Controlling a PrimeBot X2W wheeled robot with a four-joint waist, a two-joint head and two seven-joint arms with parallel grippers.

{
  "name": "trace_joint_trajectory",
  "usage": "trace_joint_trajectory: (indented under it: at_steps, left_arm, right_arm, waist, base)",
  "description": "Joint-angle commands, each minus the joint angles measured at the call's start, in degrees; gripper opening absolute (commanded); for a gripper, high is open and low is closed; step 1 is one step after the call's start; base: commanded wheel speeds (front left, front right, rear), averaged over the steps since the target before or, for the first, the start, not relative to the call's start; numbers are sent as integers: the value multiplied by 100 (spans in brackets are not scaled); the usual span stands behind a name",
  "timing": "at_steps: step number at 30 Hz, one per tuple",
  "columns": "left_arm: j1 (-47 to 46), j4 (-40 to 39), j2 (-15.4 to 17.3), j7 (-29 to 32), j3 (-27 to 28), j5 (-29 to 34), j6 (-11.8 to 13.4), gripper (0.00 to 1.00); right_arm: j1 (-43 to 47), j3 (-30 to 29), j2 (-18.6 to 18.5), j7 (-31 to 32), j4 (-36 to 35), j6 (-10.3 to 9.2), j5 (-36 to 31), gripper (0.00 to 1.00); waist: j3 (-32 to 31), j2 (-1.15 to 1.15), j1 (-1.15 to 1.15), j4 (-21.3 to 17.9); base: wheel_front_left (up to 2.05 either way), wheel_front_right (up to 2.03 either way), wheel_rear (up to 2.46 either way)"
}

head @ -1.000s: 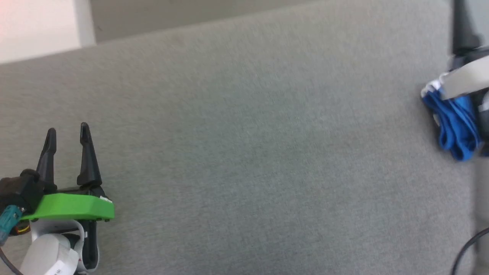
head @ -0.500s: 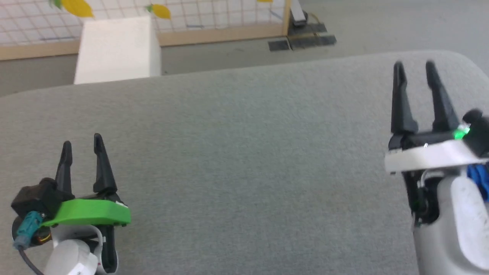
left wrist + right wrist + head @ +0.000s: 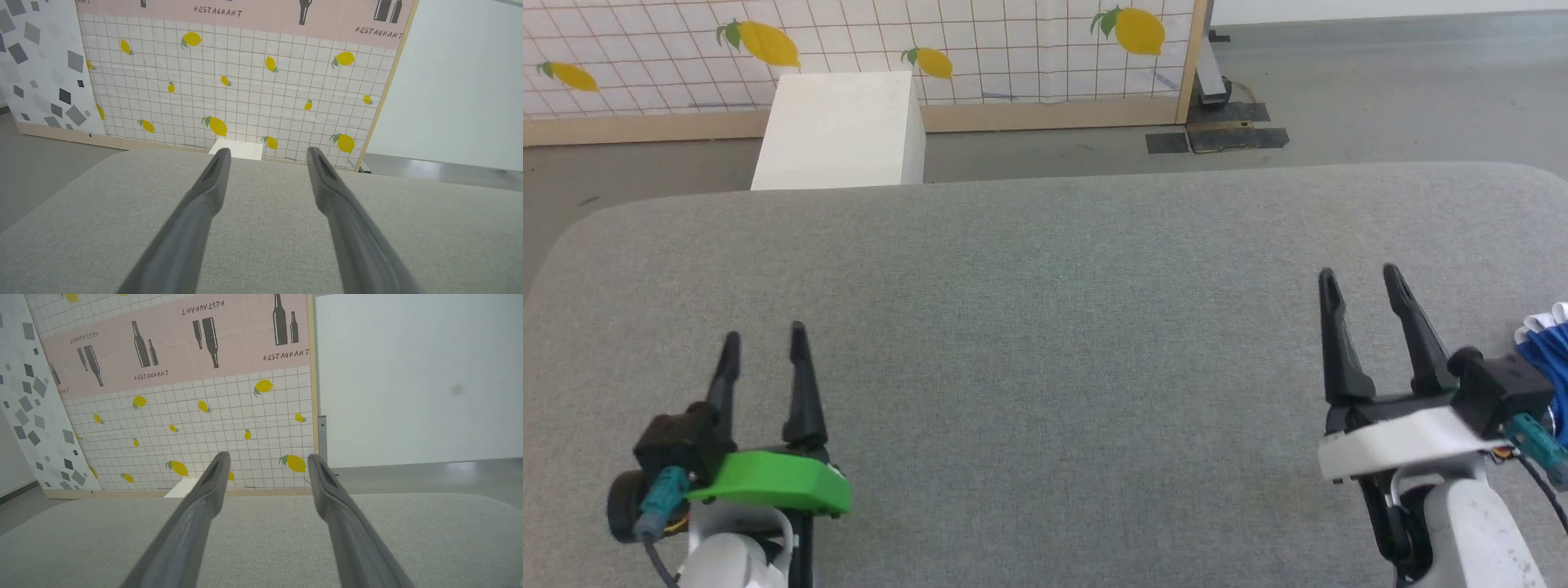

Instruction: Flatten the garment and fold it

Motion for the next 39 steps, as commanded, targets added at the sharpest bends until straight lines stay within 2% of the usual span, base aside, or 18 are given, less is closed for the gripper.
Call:
trace_joint_trajectory:
  at_steps: [1, 7, 16, 25, 26, 39]
  left_arm:
    - [56, 60, -37, -25, -59, 55, -93, 100]
    - [111, 235, -124, -26, -39, 57, -379, 100]
    - [241, 420, -342, -26, 145, 137, -602, 100]
    - [248, 605, -470, -26, 253, 215, -713, 100]
    - [204, 604, -450, 2, 247, 197, -687, 0]
    - [221, 532, -474, 102, 254, 312, -668, 0]
  right_arm:
    - [136, -28, -5, -30, -23, -8, -42, 100]
    - [452, -79, -5, -31, 64, -8, 13, 100]
    - [733, -112, -5, -31, 86, -8, 137, 100]
    - [716, -102, -5, -31, 74, -8, 197, 100]
    - [688, -112, -4, 3, 87, 1, 164, 0]
    - [706, -108, -4, 102, 29, 1, 81, 0]
  waist:
    - [-8, 0, 0, 3]
    - [-45, 0, 0, -2]
    - [-62, 0, 0, 22]
    - [-49, 0, 0, 17]
    - [-50, 0, 0, 17]
    - [-70, 0, 0, 20]
  base:
    - [0, 0, 0]
    - [0, 0, 0]
    - [0, 0, 0]
    - [0, 0, 0]
    - [0, 0, 0]
    - [0, 0, 0]
